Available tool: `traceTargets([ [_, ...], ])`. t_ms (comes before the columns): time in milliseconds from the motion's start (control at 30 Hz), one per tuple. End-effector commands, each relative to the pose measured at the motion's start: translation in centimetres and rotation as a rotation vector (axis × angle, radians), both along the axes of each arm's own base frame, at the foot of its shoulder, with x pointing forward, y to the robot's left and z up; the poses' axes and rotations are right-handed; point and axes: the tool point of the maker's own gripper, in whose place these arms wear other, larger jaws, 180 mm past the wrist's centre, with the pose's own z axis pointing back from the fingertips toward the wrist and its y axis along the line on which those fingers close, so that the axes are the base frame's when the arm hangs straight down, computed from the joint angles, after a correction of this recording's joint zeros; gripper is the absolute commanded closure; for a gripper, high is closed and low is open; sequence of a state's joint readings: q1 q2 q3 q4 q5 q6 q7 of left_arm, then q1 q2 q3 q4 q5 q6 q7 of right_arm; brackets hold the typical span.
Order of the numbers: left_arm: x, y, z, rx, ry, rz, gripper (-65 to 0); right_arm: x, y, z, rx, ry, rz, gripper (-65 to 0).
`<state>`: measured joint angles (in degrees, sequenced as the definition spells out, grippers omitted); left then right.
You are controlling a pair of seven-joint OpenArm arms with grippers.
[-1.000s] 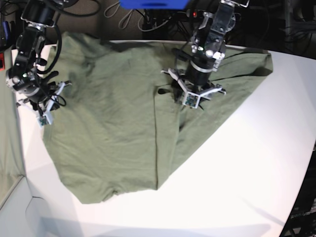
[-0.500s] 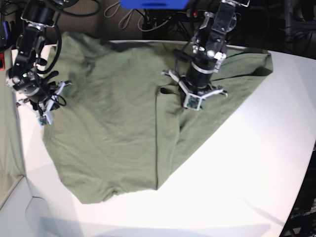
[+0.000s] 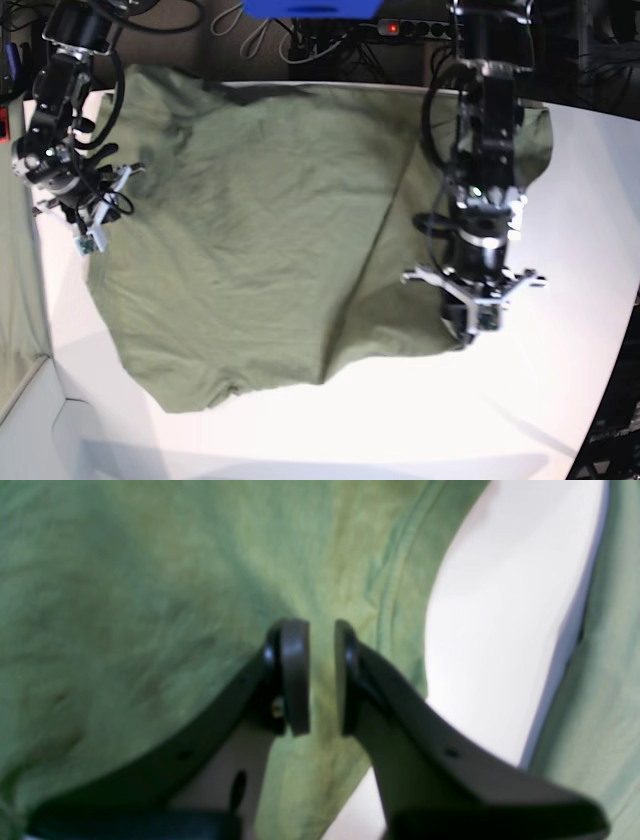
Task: Layout the t-shirt on the table in an organized manner, then fold the t-shirt properly
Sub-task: 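Pull the fabric with the left gripper toward the shirt's side edge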
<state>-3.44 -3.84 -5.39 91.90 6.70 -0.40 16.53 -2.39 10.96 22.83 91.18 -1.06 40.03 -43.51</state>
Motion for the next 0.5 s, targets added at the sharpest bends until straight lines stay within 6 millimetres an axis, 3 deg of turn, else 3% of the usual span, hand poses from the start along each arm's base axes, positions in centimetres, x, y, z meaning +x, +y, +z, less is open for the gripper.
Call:
traceTargets([
  [0, 1.0, 1.4, 1.9, 0.008, -0.063, 0.032, 0.0, 0.9, -0.5, 1.4, -0.007, -0.047, 0.004, -9.0],
  [100, 2.9, 5.5, 2.2, 0.008, -0.062, 0.125, 0.0, 0.7, -0.6, 1.2, -0.011, -0.042, 0.005, -9.0],
  [233, 4.9, 8.9, 2.2, 0.01, -0.045, 0.191, 0.0, 0.5, -0.6, 1.1, -0.011, -0.039, 0.005, -9.0],
  [467, 9.2, 10.8, 1.1, -0.011, 0.03, 0.219, 0.0, -0.4, -0.5, -1.0, 0.019, 0.018, -0.009, -9.0],
])
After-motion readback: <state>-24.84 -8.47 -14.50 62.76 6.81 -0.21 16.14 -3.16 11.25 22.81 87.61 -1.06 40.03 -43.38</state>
